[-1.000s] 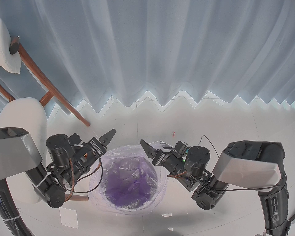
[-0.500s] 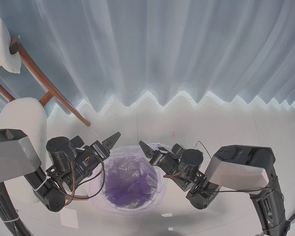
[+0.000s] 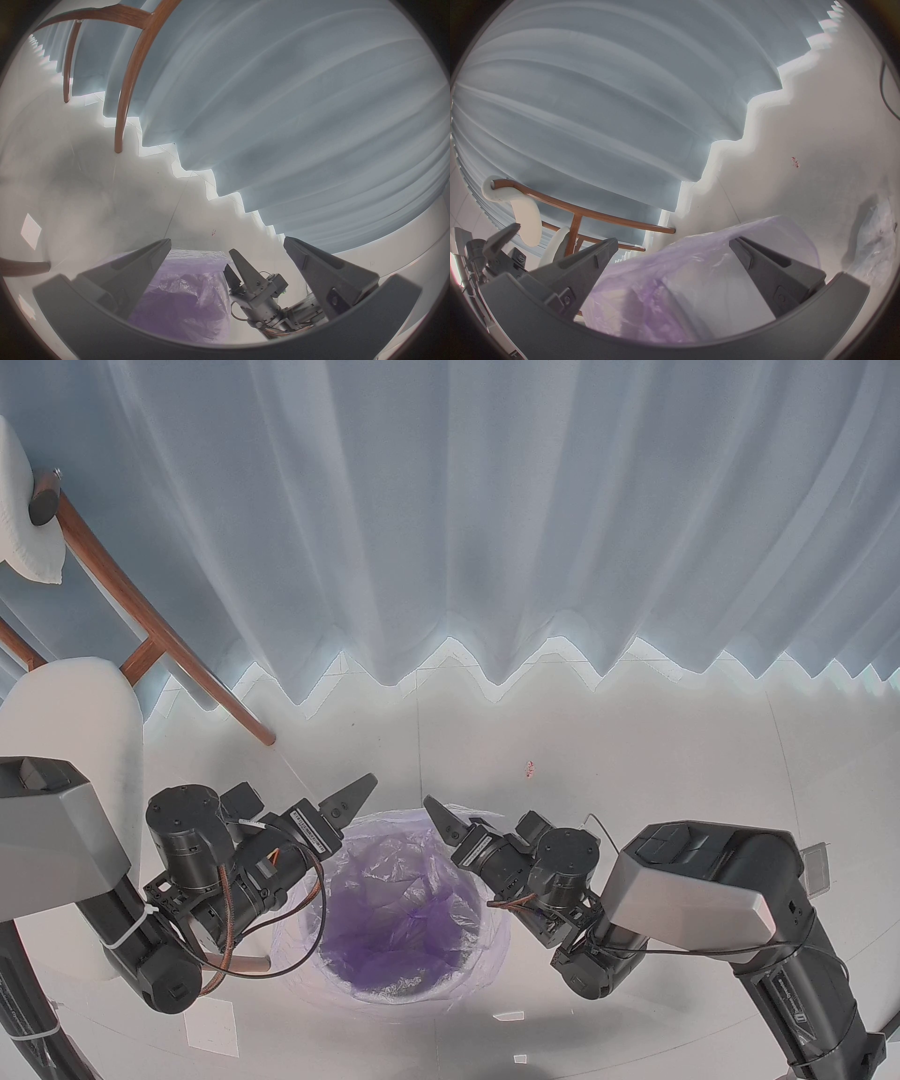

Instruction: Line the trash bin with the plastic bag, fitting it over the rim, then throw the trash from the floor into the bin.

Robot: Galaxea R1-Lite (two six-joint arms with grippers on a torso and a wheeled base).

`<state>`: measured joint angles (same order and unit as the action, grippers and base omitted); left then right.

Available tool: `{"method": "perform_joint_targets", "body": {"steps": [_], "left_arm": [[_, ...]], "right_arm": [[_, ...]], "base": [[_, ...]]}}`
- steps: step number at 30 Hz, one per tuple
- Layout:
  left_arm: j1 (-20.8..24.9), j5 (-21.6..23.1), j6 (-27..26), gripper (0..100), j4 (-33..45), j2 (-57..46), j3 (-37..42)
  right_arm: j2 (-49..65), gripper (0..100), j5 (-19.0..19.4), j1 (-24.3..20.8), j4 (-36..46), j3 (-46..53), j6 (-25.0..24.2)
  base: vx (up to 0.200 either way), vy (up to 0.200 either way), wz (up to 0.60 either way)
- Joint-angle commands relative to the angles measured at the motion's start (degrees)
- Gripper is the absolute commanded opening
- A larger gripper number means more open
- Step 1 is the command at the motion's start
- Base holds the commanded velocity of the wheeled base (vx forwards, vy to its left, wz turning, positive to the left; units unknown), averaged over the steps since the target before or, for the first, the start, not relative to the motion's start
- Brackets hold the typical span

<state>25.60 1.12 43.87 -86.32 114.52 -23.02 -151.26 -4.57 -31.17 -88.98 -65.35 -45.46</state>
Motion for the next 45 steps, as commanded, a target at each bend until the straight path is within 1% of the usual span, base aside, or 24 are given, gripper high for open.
{"method": "perform_joint_targets", "body": {"steps": [1,5,16,17,20,24,29,33,34,36,45], "left_arm": [[0.2,0.0,0.0,100,0.0,0.2,0.1],[0.2,0.0,-0.1,100,-0.1,0.4,0.1],[0.8,-0.1,-0.3,100,0.0,0.4,0.2],[0.7,-0.1,-0.5,100,0.0,0.4,0.2],[0.9,-0.1,-0.5,100,0.0,0.6,0.3],[1.6,-0.1,-0.5,100,0.0,1.6,1.4],[2.5,-0.1,-0.7,100,0.0,1.8,2.6],[2.0,-0.2,-1.0,100,0.0,4.3,2.4],[1.7,-0.2,-2.0,100,0.0,5.7,2.2],[0.8,-0.3,-3.0,100,-0.1,6.9,2.0],[-4.2,-0.1,-3.0,100,0.0,7.2,-0.1]], "right_arm": [[-3.3,100,0.0,0.1,-0.8,-1.7,-0.7],[-4.6,100,0.0,0.4,-0.8,-2.8,-2.1],[-3.3,100,-0.2,0.9,-0.9,-3.6,-2.4],[0.4,100,-0.4,1.5,-0.9,-3.0,-2.5],[2.6,100,-0.4,1.8,-0.9,-2.0,-2.4],[8.2,100,-0.2,1.7,-0.9,6.6,-2.0],[10.0,100,-0.1,1.7,-0.9,8.1,-2.0],[9.8,100,-0.1,1.7,-0.9,8.2,-1.9],[9.7,100,-0.1,1.6,-0.9,8.1,-1.9],[9.7,100,-0.1,1.6,-0.9,8.1,-1.9],[9.5,100,-0.1,1.6,-0.9,8.0,-1.9]], "base": [[0.000,0.000,0.00],[0.000,0.000,0.00],[0.000,0.000,0.00],[0.000,0.000,0.00],[0.000,0.000,0.00],[0.000,0.000,0.00],[0.000,0.000,0.00],[0.000,0.000,0.00],[0.000,0.000,0.00],[0.000,0.000,0.00],[0.000,0.000,0.00]]}}
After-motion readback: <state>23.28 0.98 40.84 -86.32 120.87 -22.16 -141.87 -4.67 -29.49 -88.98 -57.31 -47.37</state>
